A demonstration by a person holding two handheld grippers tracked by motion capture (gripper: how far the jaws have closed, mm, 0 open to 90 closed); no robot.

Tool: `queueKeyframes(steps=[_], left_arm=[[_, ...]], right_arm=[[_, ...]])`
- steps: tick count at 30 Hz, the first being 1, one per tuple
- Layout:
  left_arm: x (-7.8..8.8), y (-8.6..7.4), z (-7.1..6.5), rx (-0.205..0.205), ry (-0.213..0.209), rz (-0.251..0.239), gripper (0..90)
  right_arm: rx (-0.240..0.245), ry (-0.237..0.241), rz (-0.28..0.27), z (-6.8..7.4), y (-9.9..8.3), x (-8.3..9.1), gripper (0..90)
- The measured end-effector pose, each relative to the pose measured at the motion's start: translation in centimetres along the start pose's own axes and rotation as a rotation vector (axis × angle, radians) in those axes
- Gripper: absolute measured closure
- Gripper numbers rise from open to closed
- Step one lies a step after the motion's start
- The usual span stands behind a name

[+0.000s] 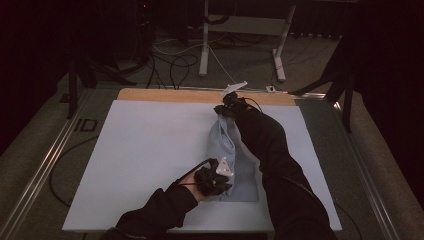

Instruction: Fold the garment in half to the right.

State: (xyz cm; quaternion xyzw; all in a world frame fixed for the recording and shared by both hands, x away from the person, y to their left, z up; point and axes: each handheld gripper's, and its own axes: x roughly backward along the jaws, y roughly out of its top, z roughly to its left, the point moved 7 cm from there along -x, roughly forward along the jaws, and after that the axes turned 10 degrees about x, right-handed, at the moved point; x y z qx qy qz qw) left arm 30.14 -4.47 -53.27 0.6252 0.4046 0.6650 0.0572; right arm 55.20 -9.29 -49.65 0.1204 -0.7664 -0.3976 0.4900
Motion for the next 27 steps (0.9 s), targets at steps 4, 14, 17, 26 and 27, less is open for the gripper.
queueKeyframes(steps=[4, 14, 17, 26, 27], left_arm=[[-0.8, 0.1, -0.1, -0.007, -0.001, 0.018, 86.6], [-2.7, 0.4, -0.2, -0.014, 0.012, 0.049, 86.5], [-3.1, 0.6, -0.3, -0.013, 0.013, 0.056, 86.5], [-4.3, 1.3, -0.5, -0.014, 0.01, 0.063, 86.3], [-4.4, 1.3, -0.6, -0.012, 0.007, 0.066, 86.2]], right_arm=[[0.0, 0.006, 0.008, -0.2, -0.6, -0.2, 84.5], [-0.011, 0.02, 0.041, -0.5, -2.4, -1.1, 84.2], [-0.022, 0.019, 0.05, -0.7, -3.0, -1.3, 84.0], [-0.029, 0.015, 0.042, -1.0, -3.6, -1.4, 81.4], [-0.03, 0.015, 0.034, -1.1, -3.6, -1.4, 79.0]])
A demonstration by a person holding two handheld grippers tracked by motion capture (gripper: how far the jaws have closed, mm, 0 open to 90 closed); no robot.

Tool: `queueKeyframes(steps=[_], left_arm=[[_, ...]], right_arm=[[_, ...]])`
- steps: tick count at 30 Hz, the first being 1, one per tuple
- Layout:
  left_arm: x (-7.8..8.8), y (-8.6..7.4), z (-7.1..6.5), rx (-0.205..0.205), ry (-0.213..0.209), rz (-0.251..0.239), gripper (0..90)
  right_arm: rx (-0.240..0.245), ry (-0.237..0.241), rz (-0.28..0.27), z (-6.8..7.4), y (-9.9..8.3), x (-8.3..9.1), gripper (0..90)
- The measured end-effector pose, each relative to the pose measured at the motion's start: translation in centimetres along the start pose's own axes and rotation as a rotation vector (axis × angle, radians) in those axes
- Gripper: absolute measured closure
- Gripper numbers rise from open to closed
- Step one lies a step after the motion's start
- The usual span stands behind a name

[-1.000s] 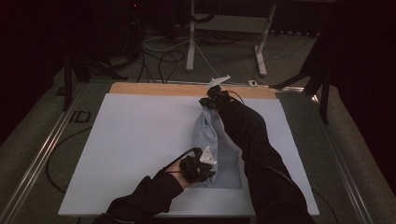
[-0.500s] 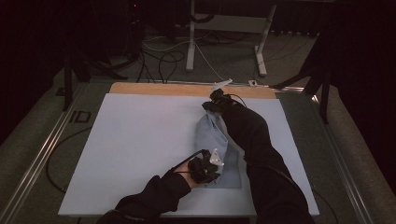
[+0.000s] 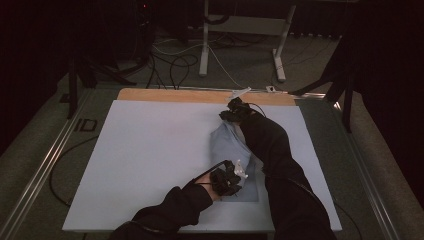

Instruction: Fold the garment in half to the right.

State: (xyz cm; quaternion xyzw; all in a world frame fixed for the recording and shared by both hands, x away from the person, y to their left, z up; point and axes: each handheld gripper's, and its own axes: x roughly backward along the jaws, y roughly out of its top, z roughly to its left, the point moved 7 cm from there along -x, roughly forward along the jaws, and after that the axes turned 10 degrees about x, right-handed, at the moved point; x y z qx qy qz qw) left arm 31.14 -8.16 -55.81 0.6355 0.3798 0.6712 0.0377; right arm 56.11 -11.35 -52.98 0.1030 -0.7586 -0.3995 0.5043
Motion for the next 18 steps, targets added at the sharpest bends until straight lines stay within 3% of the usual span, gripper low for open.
queueKeyframes(steps=[2, 3, 6, 10, 11, 13, 18], left_arm=[[0.0, 0.0, -0.2, -0.008, -0.006, -0.003, 85.5], [-0.1, 0.0, -0.2, -0.009, -0.007, -0.007, 83.5], [0.0, -0.2, -0.7, -0.033, -0.005, -0.001, 72.2], [0.1, -0.2, -1.4, -0.043, -0.032, -0.01, 62.2], [0.2, -0.1, -1.6, -0.043, -0.045, -0.015, 60.0], [0.4, -0.1, -1.8, -0.047, -0.059, -0.018, 56.5], [0.9, 0.1, -2.1, -0.053, -0.066, -0.033, 49.2]], right_arm=[[-0.007, 0.002, 0.005, 0.0, 0.0, 0.1, 68.2], [-0.008, -0.001, 0.005, 0.0, 0.0, 0.2, 58.5], [-0.013, -0.013, 0.005, -0.2, -0.1, 0.4, 38.6], [-0.043, -0.007, 0.021, -0.3, -0.4, 0.8, 18.9], [-0.055, 0.015, 0.017, -0.3, -0.4, 1.0, 13.7], [-0.085, 0.015, 0.01, -0.5, -0.5, 1.3, 13.2], [-0.089, 0.026, 0.003, -0.5, -0.7, 2.0, 9.5]])
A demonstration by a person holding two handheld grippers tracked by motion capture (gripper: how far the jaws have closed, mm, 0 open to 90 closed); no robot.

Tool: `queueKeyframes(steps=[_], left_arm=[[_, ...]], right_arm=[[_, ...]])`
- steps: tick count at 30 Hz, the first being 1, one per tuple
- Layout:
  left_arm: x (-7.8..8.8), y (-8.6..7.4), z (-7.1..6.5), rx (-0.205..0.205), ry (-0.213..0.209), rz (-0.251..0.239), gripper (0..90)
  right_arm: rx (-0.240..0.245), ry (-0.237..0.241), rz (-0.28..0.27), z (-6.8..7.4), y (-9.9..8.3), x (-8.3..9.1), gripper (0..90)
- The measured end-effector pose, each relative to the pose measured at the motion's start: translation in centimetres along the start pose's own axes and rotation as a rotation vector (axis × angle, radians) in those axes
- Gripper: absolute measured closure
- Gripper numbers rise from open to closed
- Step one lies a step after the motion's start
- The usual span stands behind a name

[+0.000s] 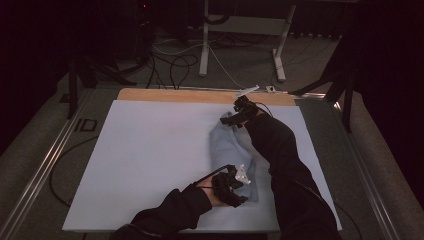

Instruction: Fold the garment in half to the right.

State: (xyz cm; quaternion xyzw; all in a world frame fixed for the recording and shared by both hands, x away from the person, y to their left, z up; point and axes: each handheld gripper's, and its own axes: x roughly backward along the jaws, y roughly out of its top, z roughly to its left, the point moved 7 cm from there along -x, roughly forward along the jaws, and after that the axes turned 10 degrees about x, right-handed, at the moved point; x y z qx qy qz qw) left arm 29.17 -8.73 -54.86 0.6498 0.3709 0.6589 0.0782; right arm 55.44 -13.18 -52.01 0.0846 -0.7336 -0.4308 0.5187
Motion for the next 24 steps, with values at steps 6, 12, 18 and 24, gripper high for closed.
queueKeyframes(steps=[6, 12, 18, 24], left_arm=[[0.6, 0.4, -0.6, -0.009, -0.017, -0.013, 36.4], [1.7, 0.4, -0.6, -0.008, -0.066, -0.031, 19.7], [2.6, 0.4, -0.4, -0.027, -0.073, -0.054, 6.8], [3.9, -0.1, 1.0, -0.031, -0.043, -0.097, 0.3]], right_arm=[[-0.007, -0.003, -0.013, 0.0, -0.3, 0.7, 9.4], [-0.009, -0.003, -0.022, 0.4, -0.9, 1.4, 9.3], [-0.007, -0.011, -0.032, 0.6, -1.0, 2.1, 9.3], [0.015, -0.007, -0.037, 1.2, -0.8, 2.9, 9.3]])
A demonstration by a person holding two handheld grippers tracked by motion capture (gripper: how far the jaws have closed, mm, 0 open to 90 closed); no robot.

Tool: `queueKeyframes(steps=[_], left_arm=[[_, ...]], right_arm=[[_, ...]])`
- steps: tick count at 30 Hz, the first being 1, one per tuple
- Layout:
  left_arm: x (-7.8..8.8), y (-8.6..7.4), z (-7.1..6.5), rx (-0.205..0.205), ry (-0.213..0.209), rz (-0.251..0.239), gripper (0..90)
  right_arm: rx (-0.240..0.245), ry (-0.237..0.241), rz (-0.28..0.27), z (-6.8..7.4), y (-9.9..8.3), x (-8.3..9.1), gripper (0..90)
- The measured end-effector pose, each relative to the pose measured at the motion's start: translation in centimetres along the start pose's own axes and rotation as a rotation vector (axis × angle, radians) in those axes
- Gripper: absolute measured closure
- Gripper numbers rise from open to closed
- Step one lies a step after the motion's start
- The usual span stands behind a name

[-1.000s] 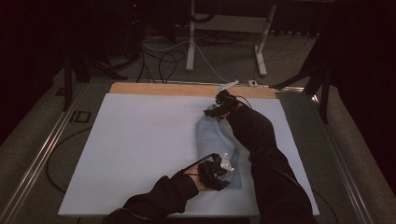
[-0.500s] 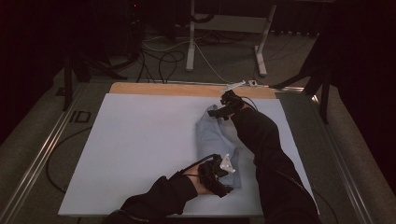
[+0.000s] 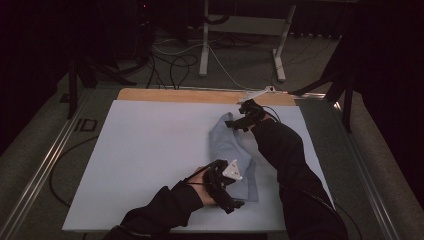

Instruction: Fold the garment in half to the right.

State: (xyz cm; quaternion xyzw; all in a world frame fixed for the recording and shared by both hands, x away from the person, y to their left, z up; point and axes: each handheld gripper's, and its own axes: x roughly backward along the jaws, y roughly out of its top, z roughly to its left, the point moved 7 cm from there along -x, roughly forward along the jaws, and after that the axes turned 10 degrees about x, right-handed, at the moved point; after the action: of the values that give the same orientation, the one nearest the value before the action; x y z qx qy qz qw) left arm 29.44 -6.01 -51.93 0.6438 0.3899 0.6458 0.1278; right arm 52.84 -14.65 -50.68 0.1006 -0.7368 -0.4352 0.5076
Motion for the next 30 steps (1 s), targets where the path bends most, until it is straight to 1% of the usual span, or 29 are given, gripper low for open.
queueKeyframes(steps=[1, 3, 6, 8, 9, 13, 14, 16, 19, 20, 21, 22, 23, 24, 25, 26, 28, 29, 30], left_arm=[[0.2, -0.1, 0.1, 0.002, -0.002, -0.001, 0.3], [0.7, -0.3, 0.5, 0.024, -0.008, -0.018, 0.3], [1.5, -0.7, 1.0, 0.026, 0.002, -0.037, 0.3], [2.1, -1.0, 1.3, 0.027, 0.007, -0.043, 0.3], [2.4, -1.2, 1.4, 0.027, 0.012, -0.056, 0.3], [3.8, -2.5, 2.3, 0.055, 0.027, -0.071, 0.3], [4.2, -3.0, 2.6, 0.063, 0.035, -0.075, 0.3], [4.8, -3.8, 3.1, 0.078, 0.039, -0.081, 0.3], [5.8, -5.2, 4.0, 0.11, 0.055, -0.087, 0.3], [5.8, -5.2, 4.0, 0.11, 0.055, -0.087, 0.3], [6.6, -6.4, 4.8, 0.135, 0.07, -0.104, 0.3], [6.8, -6.8, 5.0, 0.143, 0.076, -0.11, 0.3], [6.8, -6.8, 5.0, 0.143, 0.076, -0.11, 0.4], [7.3, -7.6, 5.4, 0.15, 0.09, -0.118, 0.3], [7.3, -7.6, 5.4, 0.15, 0.09, -0.118, 0.4], [7.6, -8.0, 5.6, 0.157, 0.096, -0.121, 0.3], [8.1, -9.0, 5.9, 0.17, 0.106, -0.126, 0.3], [8.1, -9.0, 5.9, 0.17, 0.106, -0.126, 0.3], [8.5, -9.6, 6.2, 0.184, 0.115, -0.136, 0.3]], right_arm=[[0.006, 0.0, -0.003, 0.2, 0.1, 0.1, 9.3], [0.01, 0.004, -0.002, 0.4, 0.1, 0.3, 9.3], [0.013, 0.0, -0.011, 0.6, 0.1, 0.6, 9.3], [0.017, 0.007, -0.025, 1.1, 0.1, 0.8, 9.4], [0.021, 0.01, -0.022, 1.3, 0.0, 0.9, 9.4], [0.041, 0.021, -0.021, 2.1, -0.2, 1.2, 9.3], [0.041, 0.025, -0.018, 2.2, -0.3, 1.3, 9.3], [0.04, 0.029, -0.021, 2.3, -0.5, 1.3, 9.3], [0.029, 0.037, -0.025, 2.4, -0.9, 1.2, 9.4], [0.028, 0.038, -0.014, 2.5, -1.1, 1.1, 9.4], [0.021, 0.026, -0.014, 2.5, -1.3, 1.0, 9.7], [0.015, 0.024, -0.023, 2.4, -1.3, 0.9, 9.7], [0.015, 0.024, -0.023, 2.4, -1.3, 0.9, 9.7], [-0.005, 0.004, -0.022, 2.2, -1.5, 0.6, 9.7], [-0.005, 0.004, -0.022, 2.2, -1.5, 0.6, 9.7], [-0.025, -0.009, -0.016, 2.0, -1.6, 0.1, 9.7], [-0.037, -0.011, -0.015, 2.0, -1.6, -0.4, 9.7], [-0.036, -0.015, -0.009, 1.9, -1.7, -0.8, 11.5], [-0.037, -0.031, -0.005, 1.8, -1.8, -1.1, 15.2]])
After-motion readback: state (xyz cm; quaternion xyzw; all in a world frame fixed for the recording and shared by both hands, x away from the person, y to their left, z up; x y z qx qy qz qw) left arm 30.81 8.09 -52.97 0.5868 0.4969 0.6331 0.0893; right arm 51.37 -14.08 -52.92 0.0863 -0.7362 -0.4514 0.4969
